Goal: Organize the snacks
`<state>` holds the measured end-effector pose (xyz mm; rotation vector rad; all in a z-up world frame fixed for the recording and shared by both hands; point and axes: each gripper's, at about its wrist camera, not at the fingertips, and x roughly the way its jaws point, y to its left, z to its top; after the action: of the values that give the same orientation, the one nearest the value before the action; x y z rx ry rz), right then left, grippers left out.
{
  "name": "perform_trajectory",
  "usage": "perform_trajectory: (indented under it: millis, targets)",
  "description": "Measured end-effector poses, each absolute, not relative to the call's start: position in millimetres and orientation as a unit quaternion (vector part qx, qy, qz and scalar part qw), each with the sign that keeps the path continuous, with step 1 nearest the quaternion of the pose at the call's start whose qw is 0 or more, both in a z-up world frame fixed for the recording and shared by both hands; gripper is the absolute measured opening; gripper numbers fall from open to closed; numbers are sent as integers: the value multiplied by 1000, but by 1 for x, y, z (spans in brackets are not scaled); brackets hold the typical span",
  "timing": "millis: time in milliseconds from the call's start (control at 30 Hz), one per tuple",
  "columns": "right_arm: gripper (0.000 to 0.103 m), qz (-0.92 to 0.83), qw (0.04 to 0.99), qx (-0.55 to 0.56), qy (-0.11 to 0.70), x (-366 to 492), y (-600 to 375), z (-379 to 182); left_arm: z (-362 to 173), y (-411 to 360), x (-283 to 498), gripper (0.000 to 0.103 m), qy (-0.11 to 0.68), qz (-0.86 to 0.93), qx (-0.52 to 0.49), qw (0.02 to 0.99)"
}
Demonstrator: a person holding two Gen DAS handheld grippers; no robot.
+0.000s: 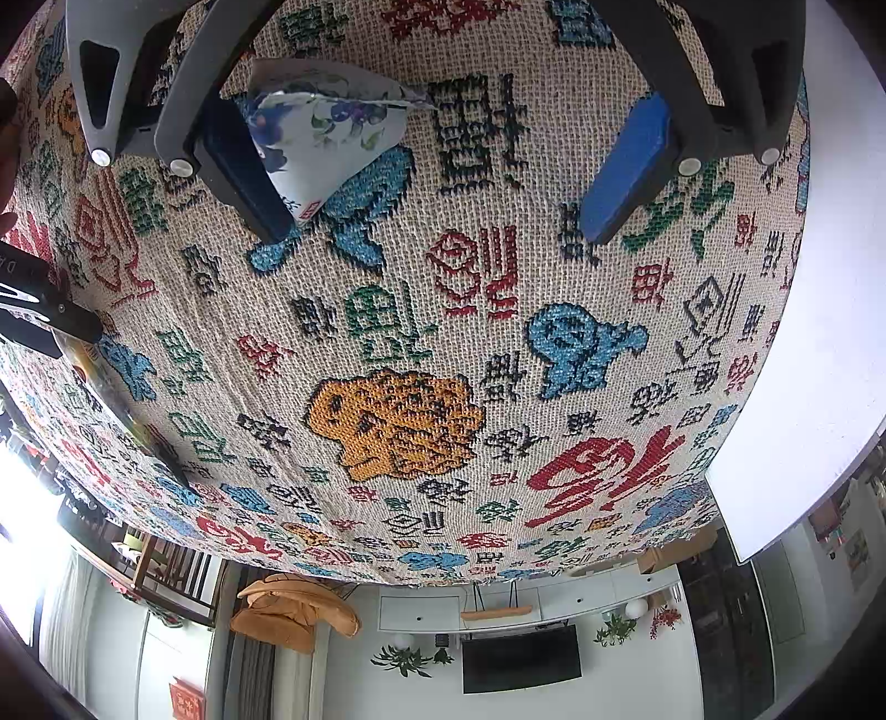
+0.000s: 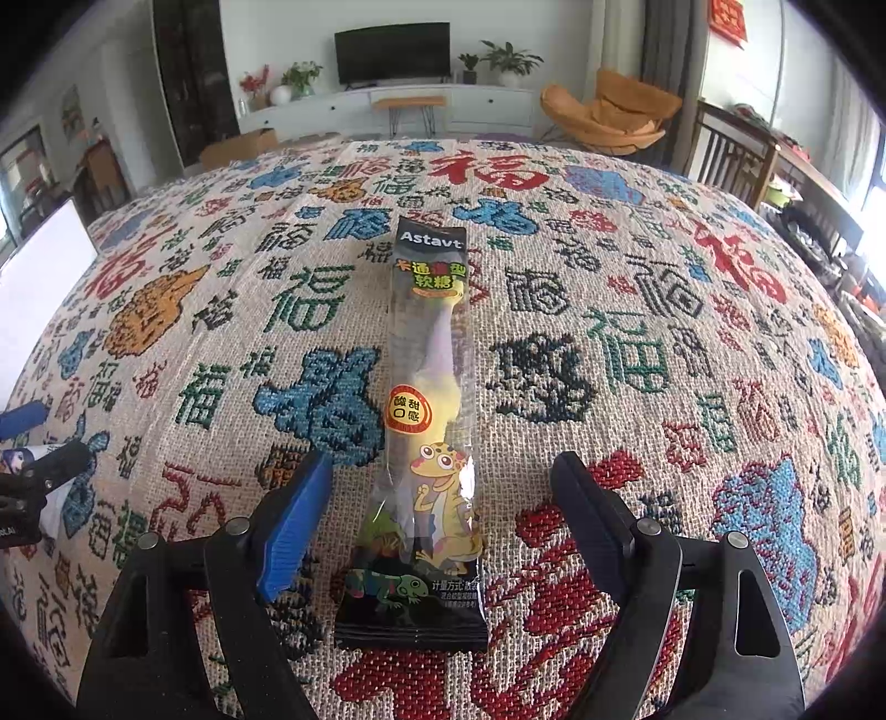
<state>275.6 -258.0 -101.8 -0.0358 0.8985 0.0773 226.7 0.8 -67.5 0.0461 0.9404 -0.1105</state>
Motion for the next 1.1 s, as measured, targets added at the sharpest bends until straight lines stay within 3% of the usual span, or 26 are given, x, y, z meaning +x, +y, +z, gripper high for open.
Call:
perform_trajectory:
  millis: [1100]
  targets:
    - [87,36,899,-17,436,278,-253,-104,-68,-1,227,103,453,-53,22,890]
